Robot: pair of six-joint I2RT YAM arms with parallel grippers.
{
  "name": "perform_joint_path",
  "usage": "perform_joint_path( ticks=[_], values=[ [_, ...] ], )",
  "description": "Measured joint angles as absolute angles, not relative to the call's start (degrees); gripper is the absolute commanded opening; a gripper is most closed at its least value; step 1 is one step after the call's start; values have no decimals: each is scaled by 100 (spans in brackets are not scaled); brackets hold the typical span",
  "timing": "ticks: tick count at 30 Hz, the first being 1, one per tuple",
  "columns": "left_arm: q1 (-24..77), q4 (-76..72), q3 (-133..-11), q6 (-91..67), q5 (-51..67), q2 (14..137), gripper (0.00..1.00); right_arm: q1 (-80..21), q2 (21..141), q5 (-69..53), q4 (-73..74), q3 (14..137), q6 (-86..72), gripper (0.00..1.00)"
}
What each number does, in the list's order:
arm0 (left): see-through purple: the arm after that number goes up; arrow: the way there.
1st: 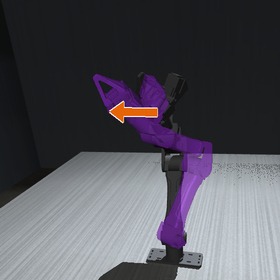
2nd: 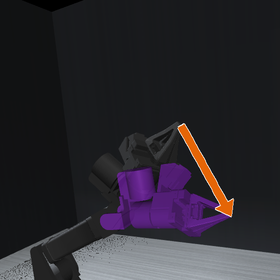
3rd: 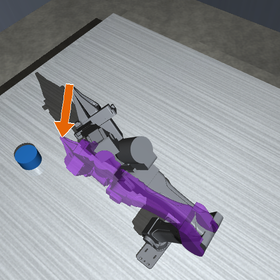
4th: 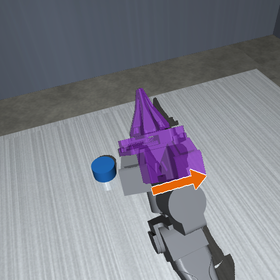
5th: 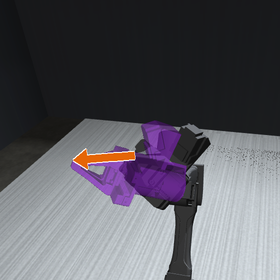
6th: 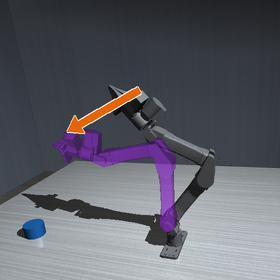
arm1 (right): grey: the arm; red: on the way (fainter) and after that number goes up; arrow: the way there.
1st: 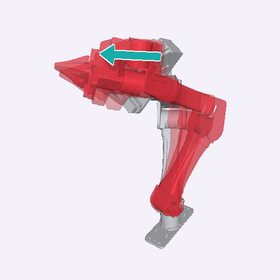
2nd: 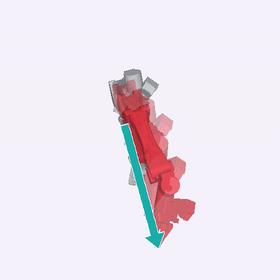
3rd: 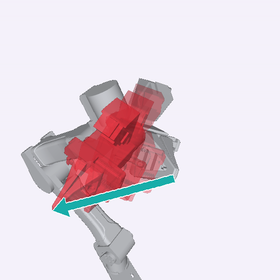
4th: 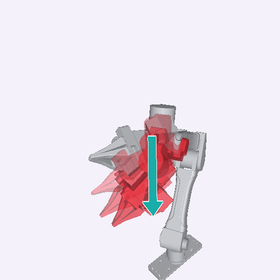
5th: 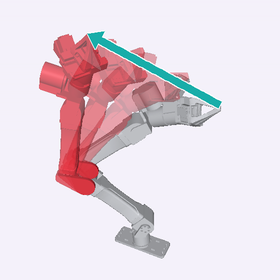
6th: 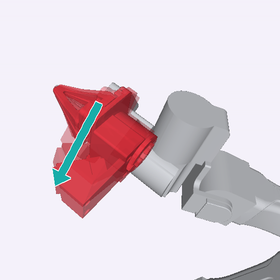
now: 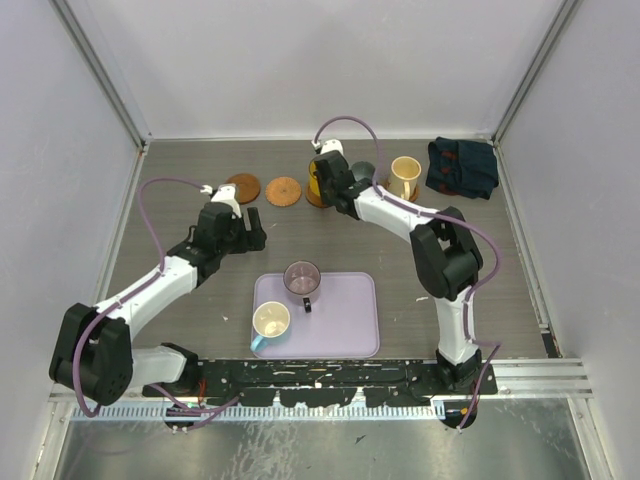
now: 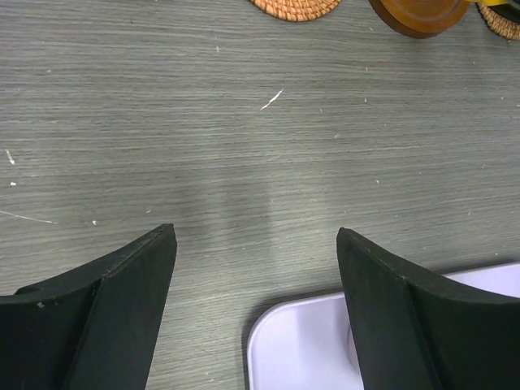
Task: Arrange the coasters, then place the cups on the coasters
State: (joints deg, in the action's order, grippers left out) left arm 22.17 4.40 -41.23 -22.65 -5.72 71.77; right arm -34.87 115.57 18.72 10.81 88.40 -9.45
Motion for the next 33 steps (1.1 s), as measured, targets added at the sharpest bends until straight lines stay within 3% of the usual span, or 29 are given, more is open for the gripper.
perform_joint_path(
  ticks=[33],
  values=[
    [2211,331,-4123,-2307,-401,7264,81,-3487,12433,1686,1892,9988,-893,1]
  ],
)
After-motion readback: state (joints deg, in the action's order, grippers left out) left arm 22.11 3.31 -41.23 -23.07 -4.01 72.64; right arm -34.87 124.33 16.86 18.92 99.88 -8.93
